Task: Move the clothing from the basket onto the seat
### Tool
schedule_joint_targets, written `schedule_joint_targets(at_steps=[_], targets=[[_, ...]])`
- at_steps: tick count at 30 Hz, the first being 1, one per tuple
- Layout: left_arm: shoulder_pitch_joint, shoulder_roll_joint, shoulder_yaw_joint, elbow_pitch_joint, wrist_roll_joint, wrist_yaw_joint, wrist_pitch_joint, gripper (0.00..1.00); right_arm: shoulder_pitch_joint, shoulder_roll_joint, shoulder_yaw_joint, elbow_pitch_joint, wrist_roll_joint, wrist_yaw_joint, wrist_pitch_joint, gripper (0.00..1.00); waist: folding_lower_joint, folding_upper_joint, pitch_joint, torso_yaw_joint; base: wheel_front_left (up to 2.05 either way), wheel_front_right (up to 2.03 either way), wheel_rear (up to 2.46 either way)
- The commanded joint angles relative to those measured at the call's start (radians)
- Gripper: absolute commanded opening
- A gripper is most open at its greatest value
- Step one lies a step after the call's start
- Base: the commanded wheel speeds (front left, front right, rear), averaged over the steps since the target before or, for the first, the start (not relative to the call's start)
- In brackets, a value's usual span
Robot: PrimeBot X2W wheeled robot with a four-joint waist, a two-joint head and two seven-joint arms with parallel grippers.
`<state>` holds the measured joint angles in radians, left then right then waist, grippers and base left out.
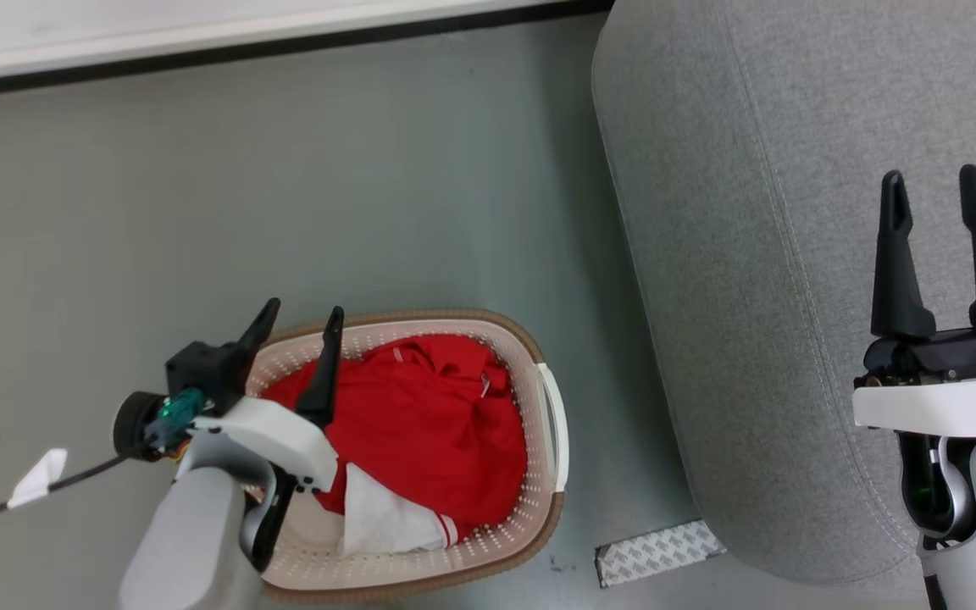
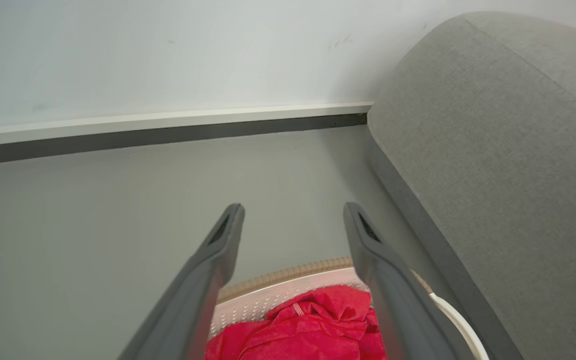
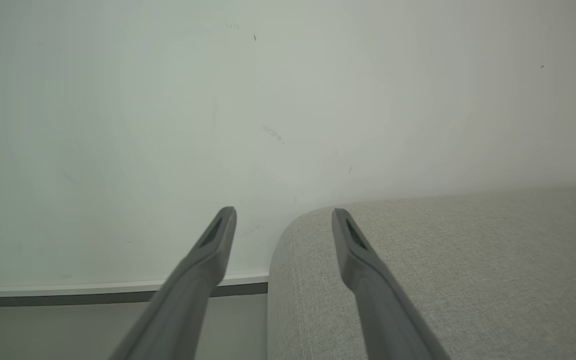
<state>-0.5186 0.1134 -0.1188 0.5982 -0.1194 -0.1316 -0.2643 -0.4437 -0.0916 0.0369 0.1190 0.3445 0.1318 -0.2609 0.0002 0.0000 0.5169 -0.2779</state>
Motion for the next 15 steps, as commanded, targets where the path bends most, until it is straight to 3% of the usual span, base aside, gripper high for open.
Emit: schedule_joint_targets(at_steps=[1, 15], targets=[[-0.036, 0.015, -0.022, 0.04, -0.015, 0.001, 0.0, 1.0, -0.012, 0.003, -0.008, -0.015, 0.004, -0.002, -0.002, 1.0, -0.0002, 0.0, 0.032, -0.01, 0.0, 0.0, 0.0], [-0.237, 0.011, -0.195, 0.357, -0.117, 0.001, 0.032, 1.0, -0.053, 0.015, -0.04, -0.076, 0.004, -0.002, -0.002, 1.0, -0.0002, 0.0, 0.158, -0.029, 0.0, 0.0, 0.0]])
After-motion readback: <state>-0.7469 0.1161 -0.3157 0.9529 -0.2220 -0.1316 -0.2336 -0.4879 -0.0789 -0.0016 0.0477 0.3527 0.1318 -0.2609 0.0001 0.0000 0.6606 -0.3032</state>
